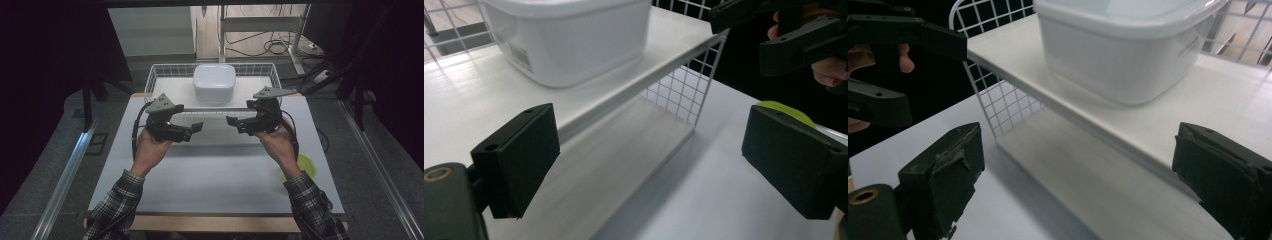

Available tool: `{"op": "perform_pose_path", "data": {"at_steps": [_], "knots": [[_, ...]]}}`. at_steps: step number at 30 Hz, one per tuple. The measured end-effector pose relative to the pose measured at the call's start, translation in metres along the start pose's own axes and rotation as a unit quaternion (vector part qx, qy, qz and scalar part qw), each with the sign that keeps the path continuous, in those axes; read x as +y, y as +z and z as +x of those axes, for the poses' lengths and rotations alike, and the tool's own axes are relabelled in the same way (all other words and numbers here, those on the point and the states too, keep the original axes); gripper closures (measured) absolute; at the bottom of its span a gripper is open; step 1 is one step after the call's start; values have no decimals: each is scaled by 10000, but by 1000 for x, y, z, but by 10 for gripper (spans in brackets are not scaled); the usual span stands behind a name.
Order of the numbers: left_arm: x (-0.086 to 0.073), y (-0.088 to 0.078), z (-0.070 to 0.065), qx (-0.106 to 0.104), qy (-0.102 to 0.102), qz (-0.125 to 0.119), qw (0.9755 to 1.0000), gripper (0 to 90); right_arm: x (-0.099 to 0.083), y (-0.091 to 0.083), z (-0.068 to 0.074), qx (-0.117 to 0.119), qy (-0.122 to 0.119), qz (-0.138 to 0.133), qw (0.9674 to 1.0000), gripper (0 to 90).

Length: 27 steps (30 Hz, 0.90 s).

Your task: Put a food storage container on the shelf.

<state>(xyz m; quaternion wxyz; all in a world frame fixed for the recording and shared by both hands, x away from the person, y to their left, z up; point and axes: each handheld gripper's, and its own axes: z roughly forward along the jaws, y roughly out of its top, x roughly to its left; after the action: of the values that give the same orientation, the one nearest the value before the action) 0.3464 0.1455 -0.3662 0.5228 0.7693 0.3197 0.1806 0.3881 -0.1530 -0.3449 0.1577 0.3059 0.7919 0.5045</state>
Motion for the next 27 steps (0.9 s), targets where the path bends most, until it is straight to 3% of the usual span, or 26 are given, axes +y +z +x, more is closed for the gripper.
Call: {"op": "perform_pose_path", "data": {"at_steps": [1,7,13,16,27], "knots": [[-3,-1,-2,-15,35,41,10000,80,-7,-1,2,89,24,10,10000,46],[-17,-4,-11,89,160,126,9998,68,-22,-4,1,12,45,8,10000,37],[-37,-8,-15,111,116,234,9996,64,-39,-8,3,16,45,95,9999,36],[-52,-11,-16,92,-28,247,9996,61,-54,-10,4,48,62,164,9998,36],[-76,-21,-20,170,-124,212,9996,59,-85,-22,2,90,301,256,9992,52]]}}
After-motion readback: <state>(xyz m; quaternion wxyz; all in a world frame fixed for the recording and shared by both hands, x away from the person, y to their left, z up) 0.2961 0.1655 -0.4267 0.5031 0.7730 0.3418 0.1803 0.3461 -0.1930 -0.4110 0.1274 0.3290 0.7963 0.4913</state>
